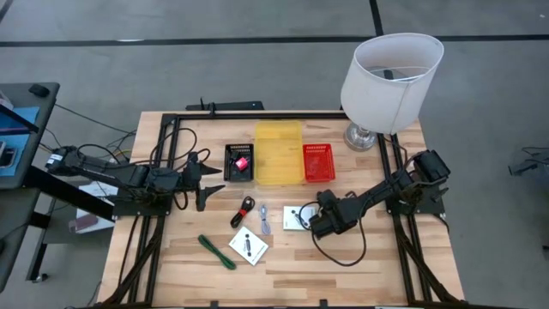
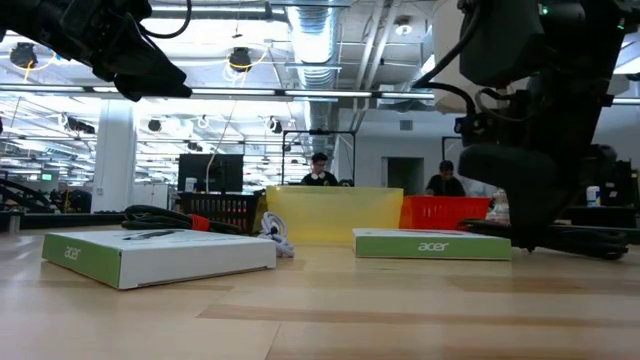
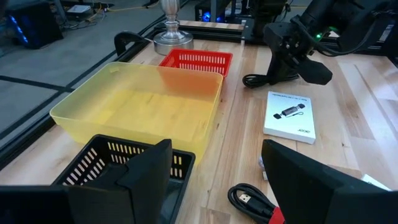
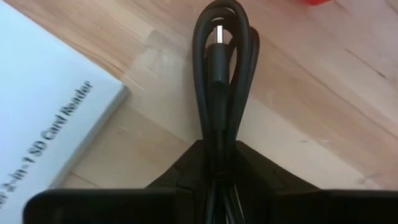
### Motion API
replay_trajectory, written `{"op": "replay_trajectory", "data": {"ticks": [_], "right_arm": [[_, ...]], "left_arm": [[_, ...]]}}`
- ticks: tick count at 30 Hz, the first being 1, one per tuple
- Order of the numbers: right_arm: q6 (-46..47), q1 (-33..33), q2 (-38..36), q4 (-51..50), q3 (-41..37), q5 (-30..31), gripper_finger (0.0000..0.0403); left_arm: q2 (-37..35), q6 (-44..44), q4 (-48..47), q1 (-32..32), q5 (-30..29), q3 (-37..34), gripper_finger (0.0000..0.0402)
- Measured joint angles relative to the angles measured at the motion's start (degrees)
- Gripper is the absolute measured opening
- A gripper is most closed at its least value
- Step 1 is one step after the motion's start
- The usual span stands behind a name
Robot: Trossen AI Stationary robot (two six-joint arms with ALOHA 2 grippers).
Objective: Pick and place items into bin
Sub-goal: Put the right black charger cable into the red bin
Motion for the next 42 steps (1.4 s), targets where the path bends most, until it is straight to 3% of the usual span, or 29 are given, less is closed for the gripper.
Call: {"op": "replay_trajectory", "data": {"ticks": [15,28,42], "right_arm": [[-6.93,-2.79,0.00,-2.28,3.43,-0.49,0.0050],[-12.57,-4.85,0.02,-19.37,14.07,1.67,0.0050],[-33.30,-21.93,0.03,-22.13,18.72,2.77,0.0050]], "left_arm": [[0.00,0.00,0.00,0.00,0.04,0.00,0.0242],[0.00,0.00,-0.04,0.00,0.02,0.00,0.0242],[0.00,-0.02,-0.02,0.00,0.06,0.00,0.0242]]}}
